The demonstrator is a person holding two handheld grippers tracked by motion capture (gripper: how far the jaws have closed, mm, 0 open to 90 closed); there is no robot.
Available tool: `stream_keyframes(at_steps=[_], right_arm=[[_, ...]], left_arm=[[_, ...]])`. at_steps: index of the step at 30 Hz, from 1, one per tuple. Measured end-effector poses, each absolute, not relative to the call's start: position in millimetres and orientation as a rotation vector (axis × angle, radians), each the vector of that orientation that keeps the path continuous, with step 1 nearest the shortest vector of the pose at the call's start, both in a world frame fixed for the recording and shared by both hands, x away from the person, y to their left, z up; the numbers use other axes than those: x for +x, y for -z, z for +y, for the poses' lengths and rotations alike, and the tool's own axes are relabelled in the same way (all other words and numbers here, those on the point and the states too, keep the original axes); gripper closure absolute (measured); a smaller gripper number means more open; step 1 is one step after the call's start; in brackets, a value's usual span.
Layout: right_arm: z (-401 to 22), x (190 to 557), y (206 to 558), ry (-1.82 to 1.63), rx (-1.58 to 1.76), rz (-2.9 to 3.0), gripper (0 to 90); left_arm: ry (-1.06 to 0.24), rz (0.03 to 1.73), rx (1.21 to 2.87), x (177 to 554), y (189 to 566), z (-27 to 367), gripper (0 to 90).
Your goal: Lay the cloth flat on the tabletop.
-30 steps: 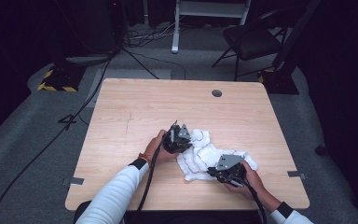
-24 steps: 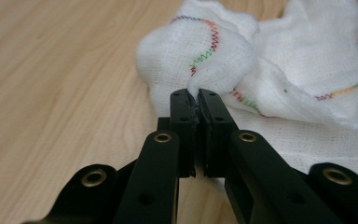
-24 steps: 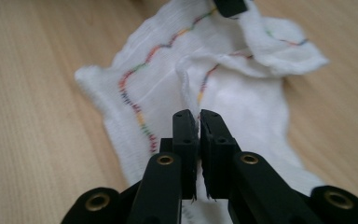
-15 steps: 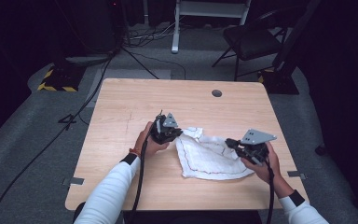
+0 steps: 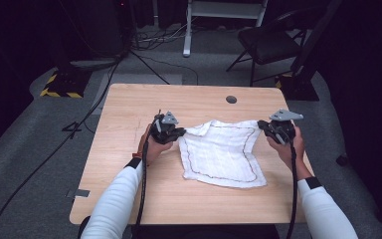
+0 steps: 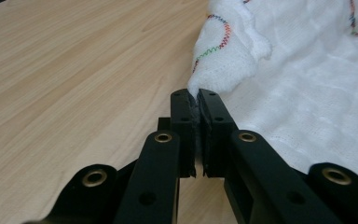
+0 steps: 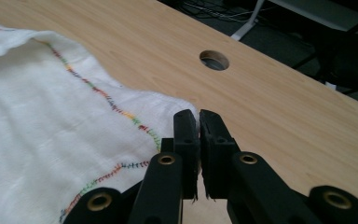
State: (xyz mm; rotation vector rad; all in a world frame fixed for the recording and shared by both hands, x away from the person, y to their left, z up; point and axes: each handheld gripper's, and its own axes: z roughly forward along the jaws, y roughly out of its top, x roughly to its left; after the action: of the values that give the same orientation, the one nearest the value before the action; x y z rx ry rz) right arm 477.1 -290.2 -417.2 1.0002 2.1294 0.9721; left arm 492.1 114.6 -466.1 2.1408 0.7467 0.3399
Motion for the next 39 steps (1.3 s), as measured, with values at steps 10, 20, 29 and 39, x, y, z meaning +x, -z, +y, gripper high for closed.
stream_keyframes(at_steps=[10,20,29,39], right_arm=[[-251.4,532.0,431.7,-0.771,0.994,2.074,82.3],[-255.1,526.2,440.0,-0.877,1.043,2.147,61.7],[-280.3,462.8,453.4,-0.999,0.898,2.364,56.1],[-292.9,405.8,470.1,-1.001,0.814,2.523,52.4]], left_arm=[[-0.384,0.873,2.155,508.1,480.9,118.4,83.6],[-0.394,0.915,2.160,497.3,473.4,112.2,31.7],[-0.228,0.634,2.310,438.3,469.1,88.3,27.0],[-0.091,0.422,2.434,401.9,479.2,87.5,67.4]])
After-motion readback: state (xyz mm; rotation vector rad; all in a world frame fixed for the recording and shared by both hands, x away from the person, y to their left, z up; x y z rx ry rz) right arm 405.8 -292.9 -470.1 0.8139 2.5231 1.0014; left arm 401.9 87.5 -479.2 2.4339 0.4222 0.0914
